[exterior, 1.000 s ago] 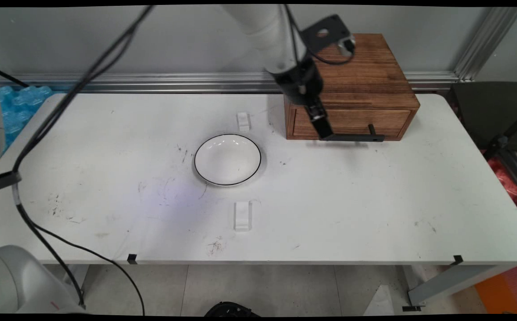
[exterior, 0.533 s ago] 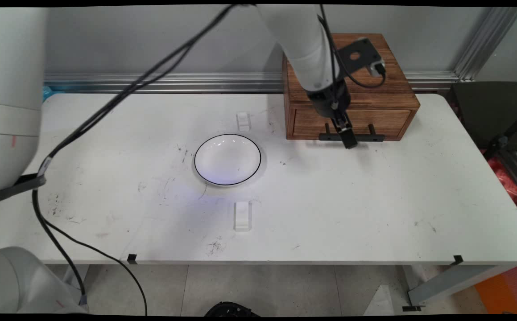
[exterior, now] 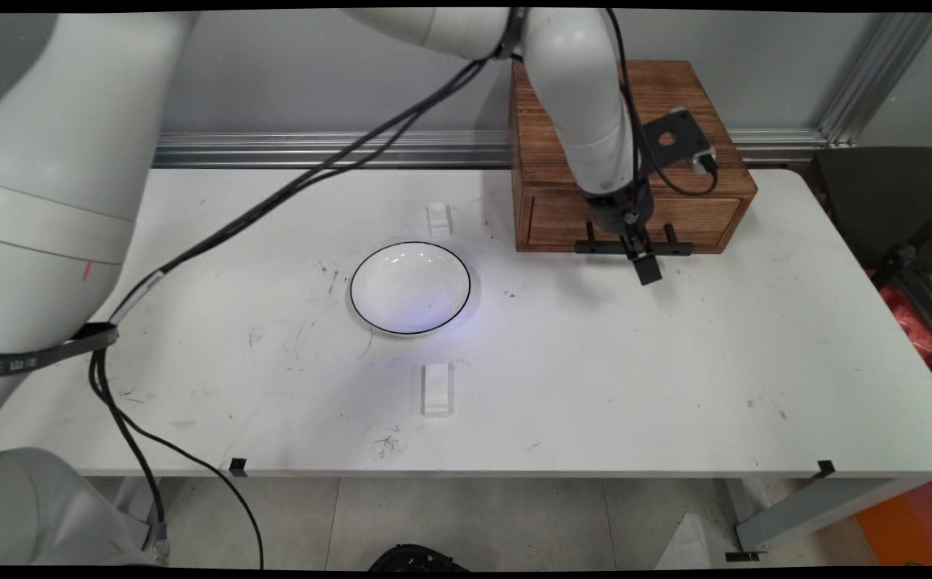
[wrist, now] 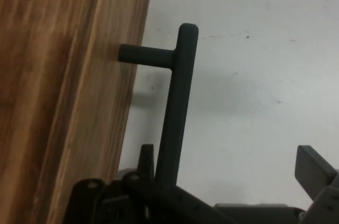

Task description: Open the drawer

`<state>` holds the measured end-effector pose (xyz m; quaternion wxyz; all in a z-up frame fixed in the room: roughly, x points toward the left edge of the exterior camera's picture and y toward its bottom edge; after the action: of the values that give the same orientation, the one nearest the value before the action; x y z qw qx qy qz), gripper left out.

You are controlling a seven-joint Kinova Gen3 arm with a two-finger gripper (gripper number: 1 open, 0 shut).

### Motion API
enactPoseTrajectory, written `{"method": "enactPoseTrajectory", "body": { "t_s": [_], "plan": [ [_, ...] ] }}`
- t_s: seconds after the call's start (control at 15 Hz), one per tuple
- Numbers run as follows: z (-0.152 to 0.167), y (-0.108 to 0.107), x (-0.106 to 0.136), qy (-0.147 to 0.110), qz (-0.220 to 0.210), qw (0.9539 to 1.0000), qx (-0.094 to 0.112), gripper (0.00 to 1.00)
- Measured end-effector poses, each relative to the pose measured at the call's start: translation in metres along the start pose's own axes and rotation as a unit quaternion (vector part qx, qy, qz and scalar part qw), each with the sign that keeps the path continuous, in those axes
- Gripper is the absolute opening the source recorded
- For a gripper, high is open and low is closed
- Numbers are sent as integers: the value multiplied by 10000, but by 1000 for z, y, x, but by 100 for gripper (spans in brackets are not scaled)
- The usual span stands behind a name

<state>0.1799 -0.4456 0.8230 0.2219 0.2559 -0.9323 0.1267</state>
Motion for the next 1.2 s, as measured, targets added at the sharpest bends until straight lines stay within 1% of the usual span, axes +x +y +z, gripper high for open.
{"method": "enactPoseTrajectory", "body": {
  "t_s": [0.47, 0.73, 1.0, 1.2],
  "plan": [
    [35, 0, 2, -141, 85, 9999, -30, 100],
    [45, 3, 1, -182, 163, 9997, -65, 100],
    [49, 13, 0, -216, 295, 9992, -153, 100],
    [48, 27, -3, -241, 387, 9986, -252, 100]
  ]
}}
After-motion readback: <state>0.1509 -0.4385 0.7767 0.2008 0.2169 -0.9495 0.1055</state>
